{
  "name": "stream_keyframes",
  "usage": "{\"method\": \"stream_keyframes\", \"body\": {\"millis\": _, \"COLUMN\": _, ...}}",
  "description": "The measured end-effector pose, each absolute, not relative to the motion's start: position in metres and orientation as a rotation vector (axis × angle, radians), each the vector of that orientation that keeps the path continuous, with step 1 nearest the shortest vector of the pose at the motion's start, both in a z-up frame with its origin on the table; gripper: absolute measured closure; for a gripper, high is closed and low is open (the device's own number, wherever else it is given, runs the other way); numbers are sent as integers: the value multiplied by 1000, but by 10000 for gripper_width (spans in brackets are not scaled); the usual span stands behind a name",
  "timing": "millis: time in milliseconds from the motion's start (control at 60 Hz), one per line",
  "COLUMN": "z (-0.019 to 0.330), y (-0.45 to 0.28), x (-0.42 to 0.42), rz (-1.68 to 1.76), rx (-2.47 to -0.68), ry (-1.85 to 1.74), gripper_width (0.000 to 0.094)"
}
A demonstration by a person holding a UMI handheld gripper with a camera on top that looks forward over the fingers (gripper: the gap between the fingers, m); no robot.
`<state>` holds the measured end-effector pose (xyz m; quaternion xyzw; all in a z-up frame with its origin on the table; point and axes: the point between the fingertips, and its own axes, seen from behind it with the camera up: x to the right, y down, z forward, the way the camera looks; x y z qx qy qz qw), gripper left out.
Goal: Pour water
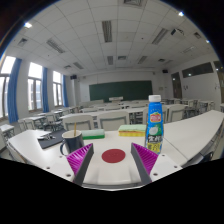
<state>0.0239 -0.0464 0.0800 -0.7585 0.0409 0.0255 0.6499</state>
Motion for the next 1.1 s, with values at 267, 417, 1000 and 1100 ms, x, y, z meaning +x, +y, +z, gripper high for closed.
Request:
{"method": "stream_keyframes", "body": {"millis": 267, "z": 93, "y": -38, "x": 95, "rz": -111, "rx": -1709, "ry": 156, "gripper_width": 128}}
{"method": "stream_keyframes", "body": {"millis": 417, "z": 88, "y": -8, "x": 145, "rz": -203, "rx": -1728, "ry": 176, "gripper_width": 135}}
{"method": "stream_keyframes", "body": {"millis": 1000, "z": 85, "y": 60, "x": 172, "rz": -290, "rx": -1727, "ry": 49, "gripper_width": 570}}
{"method": "stream_keyframes", "body": {"millis": 1100, "z": 123, "y": 58, "x": 144, "rz": -629, "rx": -1641, "ry": -266, "gripper_width": 569}}
